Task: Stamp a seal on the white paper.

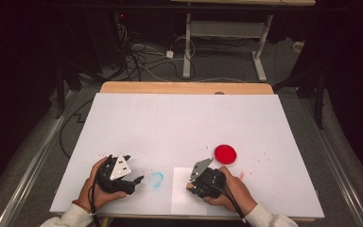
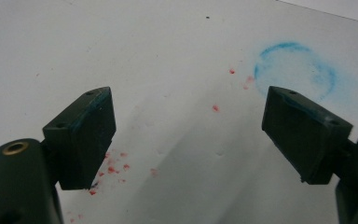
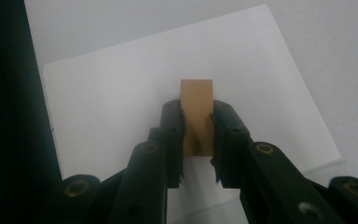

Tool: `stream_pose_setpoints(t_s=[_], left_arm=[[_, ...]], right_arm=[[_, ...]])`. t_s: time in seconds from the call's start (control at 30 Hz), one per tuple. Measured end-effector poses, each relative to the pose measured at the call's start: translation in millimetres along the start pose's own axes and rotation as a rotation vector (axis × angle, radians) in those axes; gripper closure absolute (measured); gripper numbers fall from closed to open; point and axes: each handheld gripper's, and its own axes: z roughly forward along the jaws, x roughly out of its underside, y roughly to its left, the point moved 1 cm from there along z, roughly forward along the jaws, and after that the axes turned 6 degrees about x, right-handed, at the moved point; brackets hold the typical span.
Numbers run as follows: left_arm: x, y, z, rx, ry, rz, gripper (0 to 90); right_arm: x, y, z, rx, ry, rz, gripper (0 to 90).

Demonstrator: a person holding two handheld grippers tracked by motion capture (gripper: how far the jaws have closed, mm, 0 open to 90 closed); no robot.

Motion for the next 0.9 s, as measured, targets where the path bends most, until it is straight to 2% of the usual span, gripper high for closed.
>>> stream_pose_setpoints(t_s=[0.1,0.2,0.27,0.37,0.43,0.47,0.67,0.9], left_arm=[[0.1,0.4,0.0,0.000,0.001,0.001,16.9],[0.9,0.3,0.7,0.007,0.005,-0.010,16.9],[1.0,0.7,0.5,0.006,0.005,-0.010,16.9],[1.2,1.5,-0.6,0.000,-0.002,0.000,16.9],[2.0,1.4,-0.7,0.005,0.003,-0.010,16.9],[1.8,2.1,-1.0,-0.002,0.000,-0.002,16.9],[1.6,1.1,-1.7,0.002,-0.001,-0.009,16.9],[1.5,2.2,-1.6,-0.003,-0.005,-0.001,16.9]], right_arm=[[-0.7,0.9,-0.3,0.008,-0.002,-0.014,75.9],[-2.9,5.3,-1.7,0.041,0.009,-0.049,75.9],[-3.9,5.8,-1.6,0.051,0.007,-0.054,75.8],[-4.5,3.1,-5.9,0.049,-0.009,-0.036,75.8],[-5.4,0.9,-13.6,0.046,-0.044,-0.021,75.8],[-5.7,0.1,-17.7,0.044,-0.055,-0.015,75.8],[-3.0,-10.3,-34.8,0.064,-0.109,0.023,75.7],[0.7,-18.4,-47.0,0.094,-0.139,0.045,75.7]])
